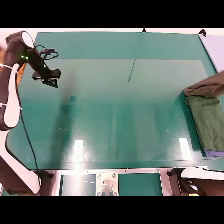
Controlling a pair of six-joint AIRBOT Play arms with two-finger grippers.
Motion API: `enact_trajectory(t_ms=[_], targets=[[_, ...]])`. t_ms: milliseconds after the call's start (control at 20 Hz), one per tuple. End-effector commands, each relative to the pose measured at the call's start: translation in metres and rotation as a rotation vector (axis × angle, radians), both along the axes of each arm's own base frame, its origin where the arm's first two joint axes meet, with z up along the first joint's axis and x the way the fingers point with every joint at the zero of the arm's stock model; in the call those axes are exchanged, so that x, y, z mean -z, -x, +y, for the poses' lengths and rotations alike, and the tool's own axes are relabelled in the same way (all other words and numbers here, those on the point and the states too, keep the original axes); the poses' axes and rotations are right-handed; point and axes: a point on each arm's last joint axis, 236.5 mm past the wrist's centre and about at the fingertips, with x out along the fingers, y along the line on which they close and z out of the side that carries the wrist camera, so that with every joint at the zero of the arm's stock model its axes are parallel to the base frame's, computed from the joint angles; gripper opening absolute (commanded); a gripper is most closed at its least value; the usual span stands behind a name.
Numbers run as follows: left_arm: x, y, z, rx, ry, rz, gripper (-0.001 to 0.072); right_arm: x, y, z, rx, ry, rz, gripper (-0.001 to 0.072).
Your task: Fold the shirts.
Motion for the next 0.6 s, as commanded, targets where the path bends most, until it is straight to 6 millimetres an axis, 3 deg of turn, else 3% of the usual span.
enact_trajectory(t_ms=[0,100,250,350,550], targets=[[0.000,0.000,-0.013,0.019,0.001,-0.005,0.0030,-0.005,0.054,-0.054,0.137,-0.003,0.033,0.0011],[-0.001,0.001,-0.017,0.029,0.001,-0.005,0.0030,-0.004,0.079,-0.066,0.170,0.010,0.081,0.0012],[-0.006,0.006,-0.022,0.034,0.011,-0.015,0.0030,0.034,0.144,-0.077,0.241,0.072,0.387,0.0011],[-0.010,0.014,-0.020,0.039,0.001,-0.010,0.0030,0.058,0.174,-0.071,0.298,0.053,0.501,0.0011],[-0.022,0.017,-0.017,0.052,-0.007,-0.040,0.0030,0.134,0.237,-0.044,0.320,-0.041,0.796,0.0012]])
